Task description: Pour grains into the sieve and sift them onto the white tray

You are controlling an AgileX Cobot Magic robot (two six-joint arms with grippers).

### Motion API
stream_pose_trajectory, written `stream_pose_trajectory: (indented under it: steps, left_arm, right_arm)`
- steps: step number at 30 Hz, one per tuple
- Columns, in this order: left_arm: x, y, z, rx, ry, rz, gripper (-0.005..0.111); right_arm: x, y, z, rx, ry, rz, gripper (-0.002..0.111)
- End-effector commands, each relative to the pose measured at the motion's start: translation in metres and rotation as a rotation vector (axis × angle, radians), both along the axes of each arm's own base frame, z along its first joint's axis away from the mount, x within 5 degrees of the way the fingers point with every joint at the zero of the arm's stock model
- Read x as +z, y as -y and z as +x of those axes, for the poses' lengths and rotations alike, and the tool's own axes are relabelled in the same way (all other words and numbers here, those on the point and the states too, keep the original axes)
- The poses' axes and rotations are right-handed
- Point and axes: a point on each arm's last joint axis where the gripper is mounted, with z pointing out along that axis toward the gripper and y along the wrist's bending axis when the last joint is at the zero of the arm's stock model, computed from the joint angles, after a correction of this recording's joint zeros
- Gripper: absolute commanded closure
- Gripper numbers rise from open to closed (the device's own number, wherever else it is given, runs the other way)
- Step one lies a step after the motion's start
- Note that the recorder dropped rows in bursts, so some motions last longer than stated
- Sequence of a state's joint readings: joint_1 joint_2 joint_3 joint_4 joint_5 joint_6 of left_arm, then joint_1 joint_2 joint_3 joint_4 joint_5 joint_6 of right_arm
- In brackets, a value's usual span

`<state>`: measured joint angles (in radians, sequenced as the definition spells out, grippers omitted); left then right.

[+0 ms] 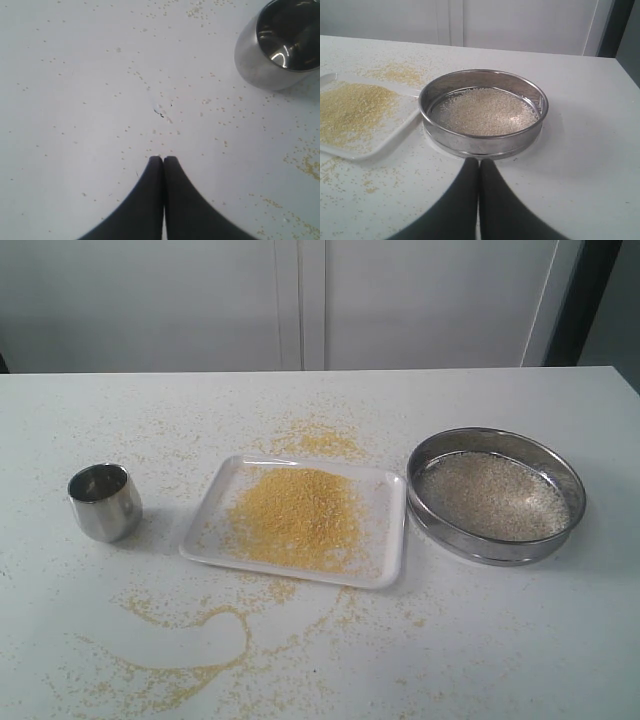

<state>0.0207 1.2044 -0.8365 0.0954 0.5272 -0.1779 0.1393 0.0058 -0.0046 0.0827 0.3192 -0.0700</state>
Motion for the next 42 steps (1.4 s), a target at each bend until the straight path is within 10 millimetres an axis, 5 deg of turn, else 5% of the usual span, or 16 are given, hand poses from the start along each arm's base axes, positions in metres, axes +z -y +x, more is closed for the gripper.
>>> stream_pose_trajectory:
  steps: [1,22,32,42]
  left_arm:
    - [0.001,0.0,-0.002,0.004,-0.002,-0.006,0.107]
    - [0.019,0.001,-0.015,0.004,0.079,-0.006,0.107]
    - [0.018,0.003,-0.058,-0.022,0.358,0.007,0.107]
    - [0.003,0.004,-0.11,-0.027,0.423,0.014,0.107]
  right_arm:
    - [-0.001,0.0,0.0,0.002,0.008,-0.023,0.108]
    - [-0.003,0.0,-0.001,0.004,-0.015,-0.024,0.108]
    - [-0.003,0.0,-0.001,0.0,-0.017,-0.011,0.108]
    - [-0.003,0.0,-0.001,0.0,-0.017,-0.011,0.108]
